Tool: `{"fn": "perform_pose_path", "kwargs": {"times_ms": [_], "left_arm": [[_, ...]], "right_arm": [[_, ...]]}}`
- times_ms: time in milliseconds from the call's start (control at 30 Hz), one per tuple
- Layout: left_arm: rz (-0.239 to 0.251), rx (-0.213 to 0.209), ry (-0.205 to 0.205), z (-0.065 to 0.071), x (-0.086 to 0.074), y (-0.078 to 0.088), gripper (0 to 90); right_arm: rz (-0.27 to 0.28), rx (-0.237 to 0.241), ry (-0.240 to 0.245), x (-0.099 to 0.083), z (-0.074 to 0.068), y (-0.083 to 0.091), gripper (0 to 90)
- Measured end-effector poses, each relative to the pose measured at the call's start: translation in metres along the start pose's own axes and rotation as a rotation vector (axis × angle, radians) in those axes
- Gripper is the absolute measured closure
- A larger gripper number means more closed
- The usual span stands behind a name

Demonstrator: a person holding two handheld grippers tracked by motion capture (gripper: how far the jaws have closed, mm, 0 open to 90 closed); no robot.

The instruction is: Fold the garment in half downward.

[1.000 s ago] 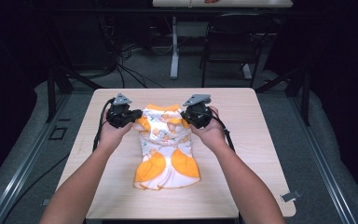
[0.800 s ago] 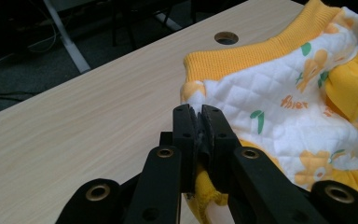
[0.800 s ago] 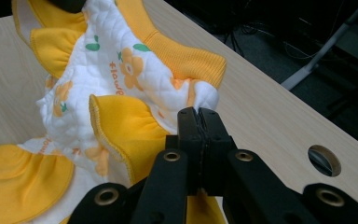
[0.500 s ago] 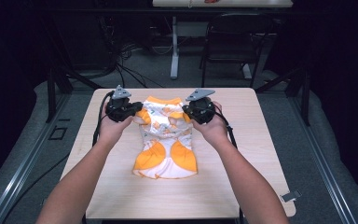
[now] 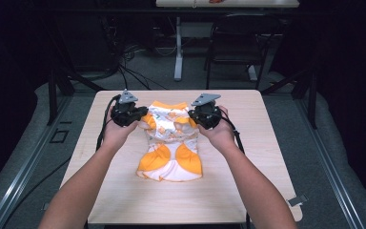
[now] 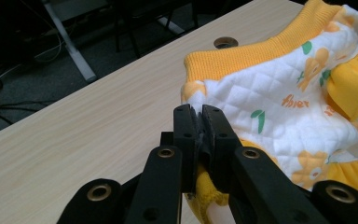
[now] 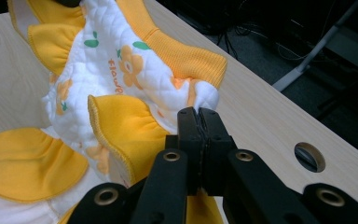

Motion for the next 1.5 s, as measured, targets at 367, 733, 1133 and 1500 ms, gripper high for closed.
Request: {"fn": "perform_pose_path", "kwargs": {"times_ms": [367,733,1133,1500], "left_arm": [[-0.006,-0.024,-0.007,0.006,-0.01,0.003,85.3],[-0.053,-0.053,-0.024,0.016,-0.025,-0.005,85.2],[-0.073,-0.077,-0.033,0.022,-0.044,-0.006,85.0],[-0.116,-0.133,-0.026,0.037,-0.079,-0.011,84.8]], "right_arm": [[-0.008,0.018,0.028,-0.007,-0.007,0.001,88.1],[-0.043,0.044,0.044,-0.027,-0.013,-0.001,88.0],[-0.061,0.083,0.068,-0.043,-0.029,0.006,87.8],[-0.11,0.139,0.068,-0.068,-0.046,0.008,87.6]]}}
Point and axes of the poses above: each handheld gripper's, and its own axes: y roughly backward along the jaws, x roughly out of its top, z roughly to its right, the point moved 2 cm from there along -y, roughly forward along the jaws, and after that the axes turned 14 degrees about -x, right-handed, at the moved point
